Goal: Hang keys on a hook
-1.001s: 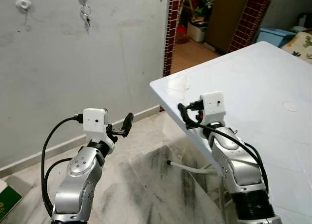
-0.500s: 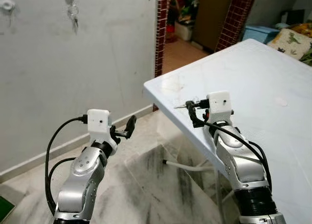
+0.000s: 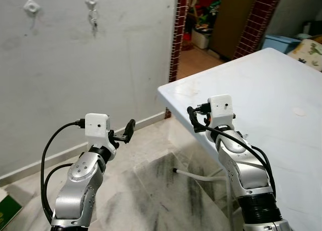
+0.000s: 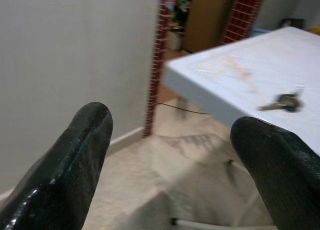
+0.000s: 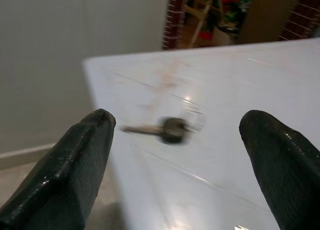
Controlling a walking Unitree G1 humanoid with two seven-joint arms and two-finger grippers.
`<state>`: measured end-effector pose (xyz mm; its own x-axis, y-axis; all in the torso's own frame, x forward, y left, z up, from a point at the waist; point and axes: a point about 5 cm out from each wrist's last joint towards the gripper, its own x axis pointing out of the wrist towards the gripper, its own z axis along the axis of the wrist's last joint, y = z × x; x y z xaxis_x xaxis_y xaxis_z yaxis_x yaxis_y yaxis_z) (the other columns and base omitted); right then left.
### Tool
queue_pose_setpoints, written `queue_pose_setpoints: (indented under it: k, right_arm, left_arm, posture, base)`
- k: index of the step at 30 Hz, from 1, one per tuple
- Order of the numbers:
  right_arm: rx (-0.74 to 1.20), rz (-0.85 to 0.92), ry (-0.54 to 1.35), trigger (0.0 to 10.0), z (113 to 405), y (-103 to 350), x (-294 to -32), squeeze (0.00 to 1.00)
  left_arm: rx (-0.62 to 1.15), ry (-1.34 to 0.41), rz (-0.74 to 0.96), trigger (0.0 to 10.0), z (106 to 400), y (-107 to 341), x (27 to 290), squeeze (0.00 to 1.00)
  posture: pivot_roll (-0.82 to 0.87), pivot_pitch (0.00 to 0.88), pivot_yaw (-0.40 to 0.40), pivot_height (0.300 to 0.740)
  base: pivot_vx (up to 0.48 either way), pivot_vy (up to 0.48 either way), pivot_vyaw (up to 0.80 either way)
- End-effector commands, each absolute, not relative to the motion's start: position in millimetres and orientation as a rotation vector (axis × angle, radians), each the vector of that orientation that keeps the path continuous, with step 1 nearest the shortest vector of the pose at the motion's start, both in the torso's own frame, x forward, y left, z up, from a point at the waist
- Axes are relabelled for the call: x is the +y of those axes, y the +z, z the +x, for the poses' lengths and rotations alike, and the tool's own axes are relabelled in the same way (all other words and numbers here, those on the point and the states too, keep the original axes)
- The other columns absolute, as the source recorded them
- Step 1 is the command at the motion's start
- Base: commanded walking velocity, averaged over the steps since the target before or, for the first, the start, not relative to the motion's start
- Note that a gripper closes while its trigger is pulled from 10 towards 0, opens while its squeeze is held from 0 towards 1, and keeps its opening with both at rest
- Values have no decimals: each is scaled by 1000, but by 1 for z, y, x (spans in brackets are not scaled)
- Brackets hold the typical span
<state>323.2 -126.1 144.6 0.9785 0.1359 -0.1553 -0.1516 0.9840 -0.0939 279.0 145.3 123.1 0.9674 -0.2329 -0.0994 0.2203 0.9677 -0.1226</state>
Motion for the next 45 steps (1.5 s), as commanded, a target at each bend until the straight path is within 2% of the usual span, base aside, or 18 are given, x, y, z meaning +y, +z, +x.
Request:
queue_pose_setpoints:
  k: [1,12,35,41,45]
  right_arm:
    - [151,-105,140,10000,324,144,-127,0]
    - [157,-91,126,10000,326,143,-127,0]
    - [172,-96,143,10000,326,139,-126,0]
    - [248,-161,114,10000,324,126,-133,0]
    - [307,-171,72,10000,324,117,-140,0]
  left_arm:
    - [107,-232,-101,10000,278,124,146,0]
    - [99,-226,-99,10000,278,126,149,0]
    - [101,-202,-116,10000,279,126,155,0]
    - [238,-224,-95,10000,275,104,155,0]
    - [318,-302,-90,10000,270,92,152,0]
  posture:
    - [32,3,-24,740]
    - [39,0,-26,740]
    - [50,0,-23,740]
    - [51,0,-24,740]
    - [50,2,-23,740]
  base:
    - [0,-311,0]
    - [0,-248,0]
    - [0,0,0]
    - [0,0,0]
    - [0,0,0]
